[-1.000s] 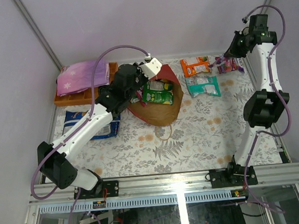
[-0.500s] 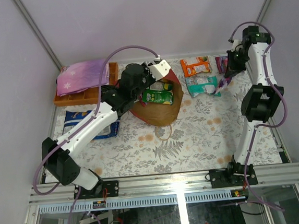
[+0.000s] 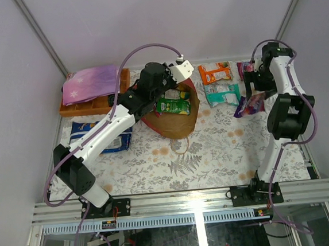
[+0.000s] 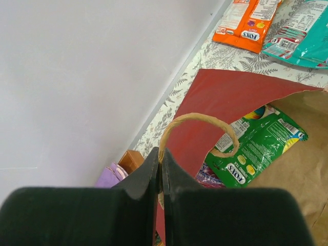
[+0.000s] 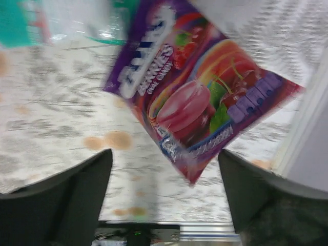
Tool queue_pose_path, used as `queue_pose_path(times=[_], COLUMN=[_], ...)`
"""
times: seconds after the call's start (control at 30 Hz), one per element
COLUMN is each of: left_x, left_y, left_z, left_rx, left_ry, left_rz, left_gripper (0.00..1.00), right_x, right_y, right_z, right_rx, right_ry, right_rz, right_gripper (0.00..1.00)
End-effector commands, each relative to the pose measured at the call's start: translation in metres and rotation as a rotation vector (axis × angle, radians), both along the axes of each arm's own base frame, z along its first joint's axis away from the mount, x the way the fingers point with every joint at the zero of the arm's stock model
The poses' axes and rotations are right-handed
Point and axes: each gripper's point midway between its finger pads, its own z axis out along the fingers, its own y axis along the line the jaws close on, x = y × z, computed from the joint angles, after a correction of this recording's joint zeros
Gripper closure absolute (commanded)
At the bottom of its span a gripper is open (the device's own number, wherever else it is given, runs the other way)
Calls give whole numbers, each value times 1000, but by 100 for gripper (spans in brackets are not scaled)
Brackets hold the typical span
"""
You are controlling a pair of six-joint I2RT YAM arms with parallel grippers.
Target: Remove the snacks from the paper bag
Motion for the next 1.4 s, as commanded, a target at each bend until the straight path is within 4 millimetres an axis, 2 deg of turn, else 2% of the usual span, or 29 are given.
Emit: queue_pose_path(times=[0.0,0.1,0.17,0.23,0.3,0.37,0.4,0.47,0.53,0.63,0.77,0.87,0.97,1.13,1.37], left_x=[1,1,1,1,1,1,1,2,1,-2,-4,-5,-6,-8,-8], left_y=[-3,0,0,0,1,4,6,9,8,4,3,3,4,7,10], left_z=[19,21,22,25,26,24,24,24,25,26,25,25,25,28,26], left_rx=[-8,-8,-11,-18,-25,-21,-21,-28,-41,-63,-66,-66,-66,-61,-52], left_ry=[-36,-43,-50,-57,-61,-61,-62,-63,-63,-53,-49,-53,-57,-70,-82], left_rz=[-2,7,6,6,10,15,21,27,17,-7,-15,-21,-23,-22,-10], left_gripper=[100,100,100,100,100,100,100,100,100,100,100,100,100,100,100], right_x=[16,11,3,-7,-16,-30,-39,-66,-82,-93,-93,-91,-90,-85,-84], right_y=[-69,-91,-89,-74,-40,-3,12,24,24,17,15,15,8,-2,-20], right_z=[70,120,158,191,213,203,199,156,103,56,34,4,-25,-46,-59], right_rx=[-397,-525,-507,-399,-161,177,417,705,840,815,880,862,836,771,673], right_ry=[-306,-446,-560,-704,-919,-1129,-1211,-1225,-1153,-1075,-1023,-905,-870,-856,-870], right_rz=[-227,-377,-472,-581,-653,-756,-883,-1094,-1289,-1431,-1544,-1654,-1750,-1813,-1864], right_gripper=[0,1,1,1,1,1,7,16,17,12,11,12,12,12,18])
